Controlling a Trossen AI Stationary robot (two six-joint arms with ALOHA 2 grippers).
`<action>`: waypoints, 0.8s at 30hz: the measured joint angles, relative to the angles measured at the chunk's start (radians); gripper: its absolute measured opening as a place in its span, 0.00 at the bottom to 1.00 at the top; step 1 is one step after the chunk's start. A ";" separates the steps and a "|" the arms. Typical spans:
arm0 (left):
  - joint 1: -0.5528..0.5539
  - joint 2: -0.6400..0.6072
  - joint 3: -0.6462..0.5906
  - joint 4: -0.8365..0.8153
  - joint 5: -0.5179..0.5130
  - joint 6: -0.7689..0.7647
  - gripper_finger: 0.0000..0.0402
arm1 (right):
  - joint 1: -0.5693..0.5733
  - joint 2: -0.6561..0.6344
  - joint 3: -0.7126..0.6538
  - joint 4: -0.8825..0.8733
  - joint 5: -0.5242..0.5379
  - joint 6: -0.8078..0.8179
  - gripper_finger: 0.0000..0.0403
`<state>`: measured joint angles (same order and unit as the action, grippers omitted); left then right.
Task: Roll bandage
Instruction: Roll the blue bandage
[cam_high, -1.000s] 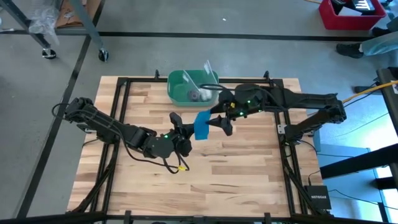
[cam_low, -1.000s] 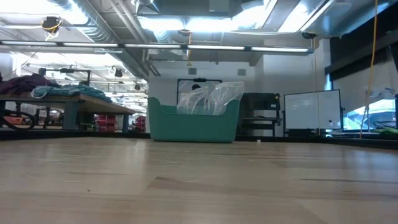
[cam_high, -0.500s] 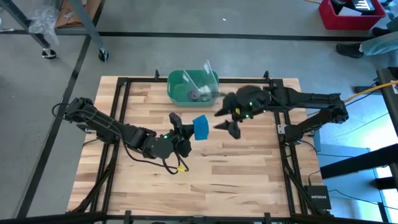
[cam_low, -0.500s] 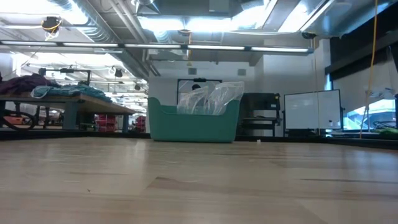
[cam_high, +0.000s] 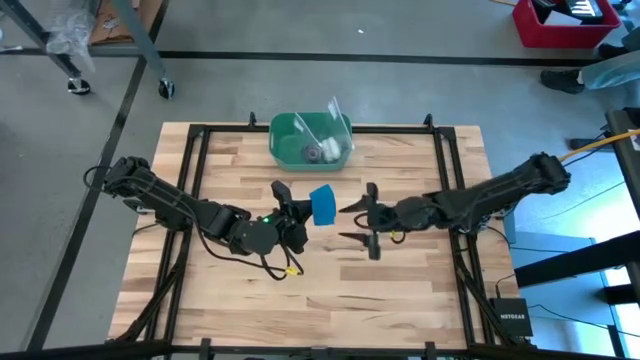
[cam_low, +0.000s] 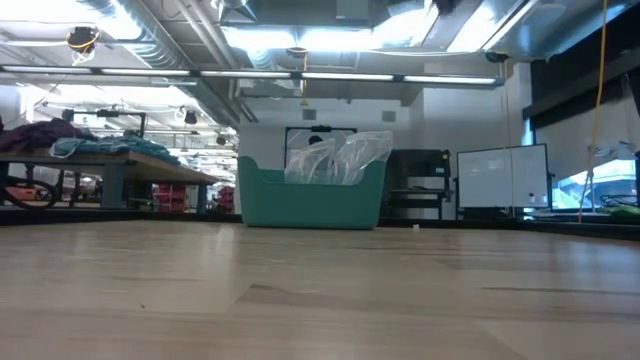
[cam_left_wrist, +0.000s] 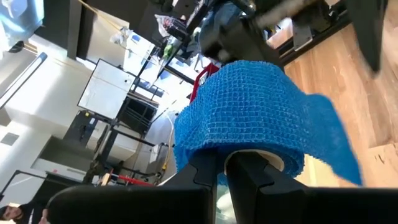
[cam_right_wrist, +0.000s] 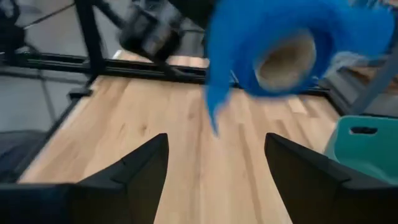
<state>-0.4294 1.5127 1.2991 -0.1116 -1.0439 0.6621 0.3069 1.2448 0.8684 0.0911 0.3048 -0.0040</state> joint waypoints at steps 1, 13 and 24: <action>0.000 0.000 0.000 0.000 0.000 0.000 0.04 | -0.004 0.013 -0.031 0.078 0.002 -0.006 0.67; 0.007 0.000 0.000 -0.003 0.000 0.000 0.04 | -0.018 0.103 -0.040 0.313 -0.167 -0.002 0.62; 0.007 0.000 0.000 -0.004 0.000 0.003 0.04 | -0.018 0.115 -0.029 0.332 -0.152 -0.007 0.08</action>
<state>-0.4225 1.5127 1.2995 -0.1158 -1.0434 0.6647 0.2886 1.3602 0.8394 0.4235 0.1533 -0.0109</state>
